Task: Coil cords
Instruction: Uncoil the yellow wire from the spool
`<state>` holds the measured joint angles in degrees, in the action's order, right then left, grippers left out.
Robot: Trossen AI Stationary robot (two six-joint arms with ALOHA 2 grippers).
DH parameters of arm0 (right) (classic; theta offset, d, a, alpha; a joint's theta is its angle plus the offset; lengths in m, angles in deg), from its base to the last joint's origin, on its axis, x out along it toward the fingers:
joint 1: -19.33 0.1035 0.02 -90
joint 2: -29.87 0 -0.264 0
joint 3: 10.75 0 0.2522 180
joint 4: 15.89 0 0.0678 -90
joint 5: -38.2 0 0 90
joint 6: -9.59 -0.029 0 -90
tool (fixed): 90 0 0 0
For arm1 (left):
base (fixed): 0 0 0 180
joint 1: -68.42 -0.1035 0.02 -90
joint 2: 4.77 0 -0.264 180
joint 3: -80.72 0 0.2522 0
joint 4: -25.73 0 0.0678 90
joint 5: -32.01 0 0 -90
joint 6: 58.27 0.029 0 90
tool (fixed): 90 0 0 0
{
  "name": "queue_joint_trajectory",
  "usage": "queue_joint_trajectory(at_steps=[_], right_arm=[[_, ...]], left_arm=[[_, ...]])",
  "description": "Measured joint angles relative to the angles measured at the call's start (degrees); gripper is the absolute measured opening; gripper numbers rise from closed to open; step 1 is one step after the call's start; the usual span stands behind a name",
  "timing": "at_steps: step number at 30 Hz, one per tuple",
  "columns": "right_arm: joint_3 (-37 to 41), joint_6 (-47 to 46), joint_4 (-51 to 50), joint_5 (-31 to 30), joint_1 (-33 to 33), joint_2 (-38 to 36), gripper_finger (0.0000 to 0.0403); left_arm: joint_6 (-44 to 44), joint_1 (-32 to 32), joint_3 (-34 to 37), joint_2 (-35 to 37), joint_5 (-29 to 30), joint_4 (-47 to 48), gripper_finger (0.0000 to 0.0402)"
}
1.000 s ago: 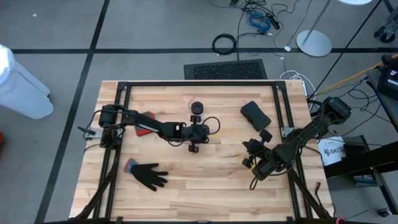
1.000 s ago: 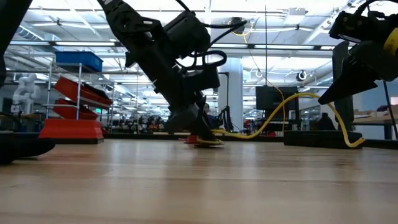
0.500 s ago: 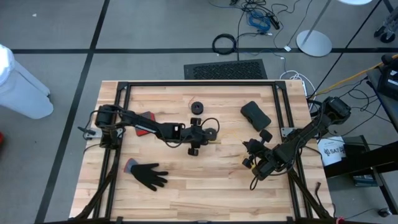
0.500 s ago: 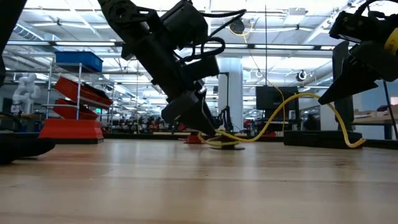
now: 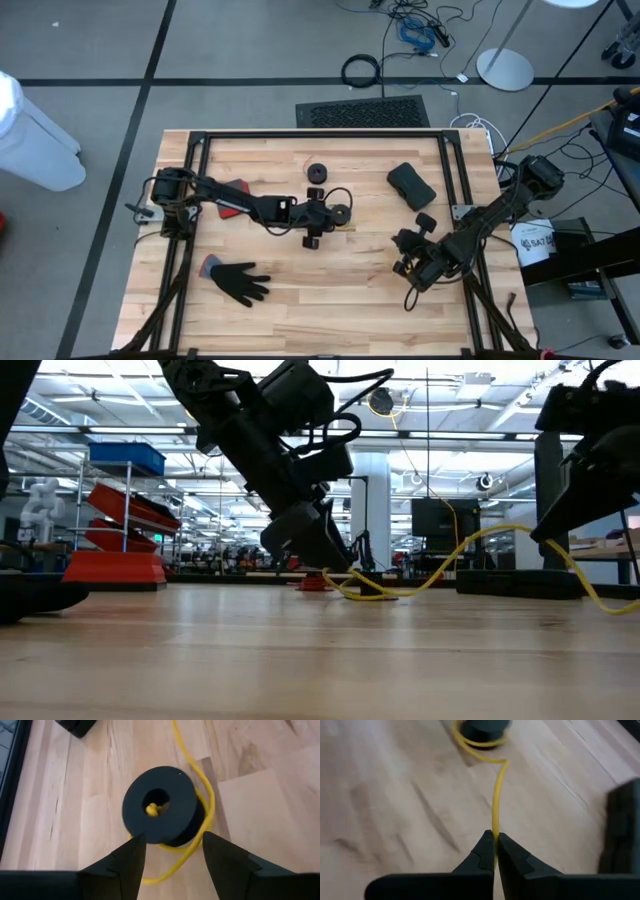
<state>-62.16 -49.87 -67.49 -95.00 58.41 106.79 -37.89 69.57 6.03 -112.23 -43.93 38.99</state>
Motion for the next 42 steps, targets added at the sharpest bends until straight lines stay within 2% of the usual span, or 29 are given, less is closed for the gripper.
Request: queue_joint_trajectory(at_steps=[9,14,18,25,30,35,38,42], right_arm=[[0.0,13.4,11.3,-2.3,-0.1,-0.4,0.0000],[0.0,19.2,14.9,-7.9,-0.4,-3.1,0.0000],[0.0,28.7,21.0,-8.5,-2.5,-6.5,0.0000],[0.0,36.6,22.9,-22.4,-8.6,-12.7,0.0000],[0.0,41.3,23.1,-28.3,-12.1,-16.9,0.0000],[0.0,42.2,23.0,-27.4,-14.3,-20.7,0.0000],[0.0,41.8,23.0,-20.1,-14.9,-22.3,0.0000],[0.0,38.1,21.5,-14.6,-14.6,-22.9,0.0012]], left_arm=[[0.0,0.0,0.0,0.0,2.1,4.2,0.0204],[-0.1,0.0,0.0,0.6,7.9,8.0,0.0204],[-0.5,0.0,0.0,2.8,9.9,8.7,0.0204],[-2.3,0.1,0.0,8.9,9.7,9.1,0.0203],[-4.0,0.2,0.1,10.0,4.6,10.7,0.0203],[-4.1,0.5,0.2,9.2,-0.8,9.4,0.0203],[-3.5,0.5,0.2,9.2,-3.7,8.0,0.0203],[-3.5,0.3,0.2,9.2,-1.6,7.0,0.0203]])
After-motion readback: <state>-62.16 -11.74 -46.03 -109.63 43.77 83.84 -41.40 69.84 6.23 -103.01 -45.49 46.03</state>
